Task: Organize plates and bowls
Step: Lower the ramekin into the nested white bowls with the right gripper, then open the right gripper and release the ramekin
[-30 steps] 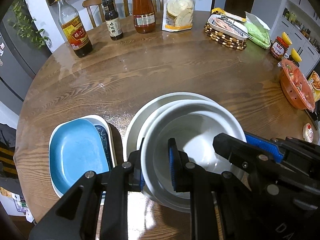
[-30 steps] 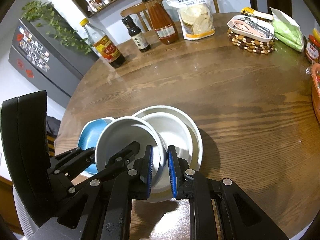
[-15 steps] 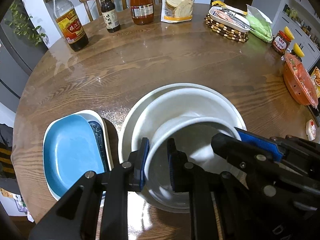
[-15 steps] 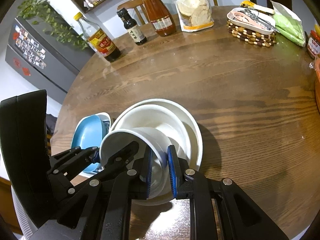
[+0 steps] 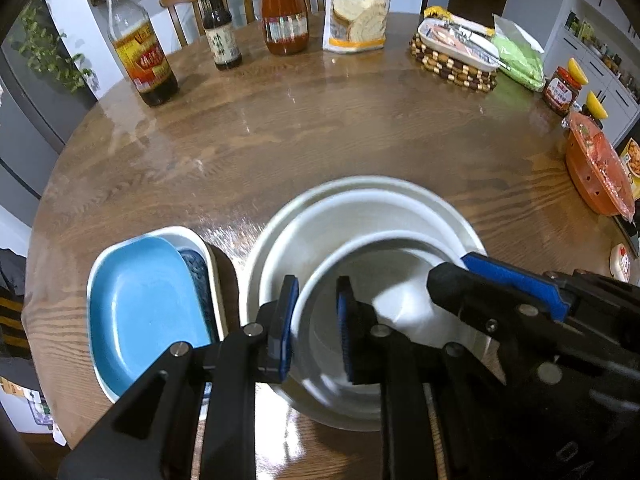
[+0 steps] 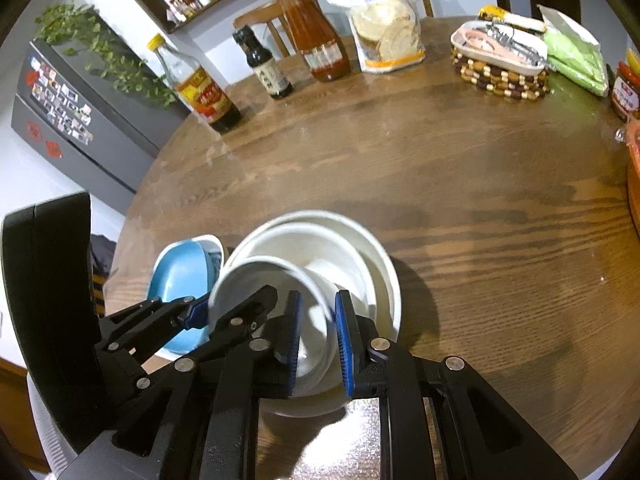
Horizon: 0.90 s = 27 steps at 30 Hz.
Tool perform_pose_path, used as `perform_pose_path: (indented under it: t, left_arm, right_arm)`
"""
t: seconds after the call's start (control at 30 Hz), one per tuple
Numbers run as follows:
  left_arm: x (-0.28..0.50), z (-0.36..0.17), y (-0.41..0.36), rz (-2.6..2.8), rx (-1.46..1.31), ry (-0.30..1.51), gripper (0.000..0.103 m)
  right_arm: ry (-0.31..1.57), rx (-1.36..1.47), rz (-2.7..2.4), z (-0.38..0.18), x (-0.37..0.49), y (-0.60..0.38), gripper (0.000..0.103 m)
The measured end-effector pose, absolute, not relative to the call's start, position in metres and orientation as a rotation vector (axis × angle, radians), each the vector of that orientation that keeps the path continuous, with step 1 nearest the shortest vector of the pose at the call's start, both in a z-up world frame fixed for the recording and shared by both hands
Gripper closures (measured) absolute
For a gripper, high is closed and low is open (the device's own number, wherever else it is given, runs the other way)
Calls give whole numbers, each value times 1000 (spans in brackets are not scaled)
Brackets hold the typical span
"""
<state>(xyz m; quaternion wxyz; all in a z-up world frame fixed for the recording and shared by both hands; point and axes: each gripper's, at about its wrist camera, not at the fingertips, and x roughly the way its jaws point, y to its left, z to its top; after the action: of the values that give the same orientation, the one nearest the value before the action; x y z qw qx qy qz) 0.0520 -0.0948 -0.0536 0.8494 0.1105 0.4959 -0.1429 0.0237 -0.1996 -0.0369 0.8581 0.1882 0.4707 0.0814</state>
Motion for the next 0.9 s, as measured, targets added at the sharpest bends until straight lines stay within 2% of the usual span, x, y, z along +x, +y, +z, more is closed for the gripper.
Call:
perform_pose_path:
  t: [0.1, 0.2, 0.27, 0.37, 0.5, 0.63, 0.9]
  left_arm:
    - [53, -45, -94, -301, 229, 1023, 81]
    - [52, -36, -92, -305, 222, 999, 76]
    - [51, -30, -91, -303, 222, 983, 68]
    - [49, -23, -84, -295, 193, 958, 44]
    - [50, -18, -72, -287, 162, 960, 41]
    - [50, -15, -63, -269, 142, 965, 22]
    - [43, -13, -41, -246, 131, 974, 17]
  right_arm:
    - [963, 406, 181, -28, 23, -202, 85]
    - [938, 411, 182, -20, 21, -205, 85]
    - [926, 418, 181, -16, 18, -208, 85]
    - [921, 433, 171, -14, 16, -213, 80]
    - [922, 467, 151, -15, 14, -224, 65]
    - [912, 500, 130, -15, 9, -235, 52]
    - [925, 515, 139, -18, -1, -245, 47]
